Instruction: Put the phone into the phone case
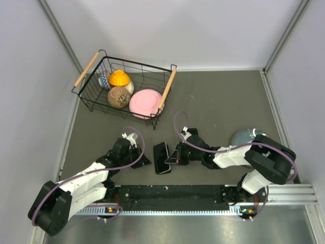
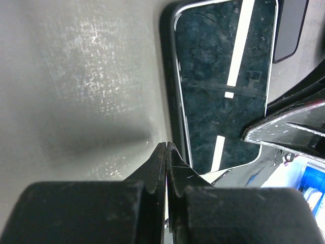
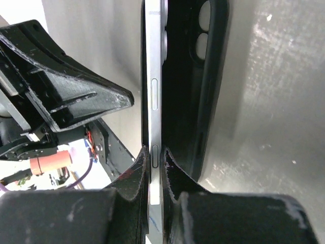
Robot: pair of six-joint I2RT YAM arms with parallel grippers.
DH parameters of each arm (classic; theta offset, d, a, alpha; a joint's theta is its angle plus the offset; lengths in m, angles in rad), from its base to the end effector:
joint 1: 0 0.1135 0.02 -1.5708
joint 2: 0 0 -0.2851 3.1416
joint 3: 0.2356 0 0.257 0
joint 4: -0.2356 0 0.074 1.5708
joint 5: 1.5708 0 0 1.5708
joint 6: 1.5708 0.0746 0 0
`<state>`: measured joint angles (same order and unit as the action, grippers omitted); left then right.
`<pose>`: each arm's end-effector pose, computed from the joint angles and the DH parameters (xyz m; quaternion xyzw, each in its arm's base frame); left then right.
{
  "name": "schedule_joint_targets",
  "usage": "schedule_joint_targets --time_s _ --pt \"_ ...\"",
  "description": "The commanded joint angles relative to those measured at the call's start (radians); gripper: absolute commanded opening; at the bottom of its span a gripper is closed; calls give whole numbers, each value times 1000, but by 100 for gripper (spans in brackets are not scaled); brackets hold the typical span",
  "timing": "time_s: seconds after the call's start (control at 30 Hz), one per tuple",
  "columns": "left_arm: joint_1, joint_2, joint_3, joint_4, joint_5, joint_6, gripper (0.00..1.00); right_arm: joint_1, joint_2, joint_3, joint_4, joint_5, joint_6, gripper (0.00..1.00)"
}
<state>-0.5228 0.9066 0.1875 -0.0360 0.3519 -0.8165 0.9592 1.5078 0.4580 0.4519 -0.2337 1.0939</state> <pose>0.1402 -0.1105 0.1198 -0.0636 0.9042 -0.3684 0.2064 0.1579 0.2552 0.1286 0.0047 0.8796 0.4506 0.1522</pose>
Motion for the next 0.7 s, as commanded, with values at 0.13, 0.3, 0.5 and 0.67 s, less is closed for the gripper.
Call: schedule_joint_targets --time_s 0.13,0.3,0.5,0.67 --pt "-58 31 -54 169 -21 -96 0 -14 89 -68 225 -33 81 0" --pt "-100 74 -46 174 -42 -102 0 -16 77 -73 241 -30 98 0" --pt "-147 109 -51 209 -67 -142 0 -17 100 -114 338 -29 156 0" --pt "-186 140 -26 216 -87 -151 0 -13 129 -101 327 -46 156 0"
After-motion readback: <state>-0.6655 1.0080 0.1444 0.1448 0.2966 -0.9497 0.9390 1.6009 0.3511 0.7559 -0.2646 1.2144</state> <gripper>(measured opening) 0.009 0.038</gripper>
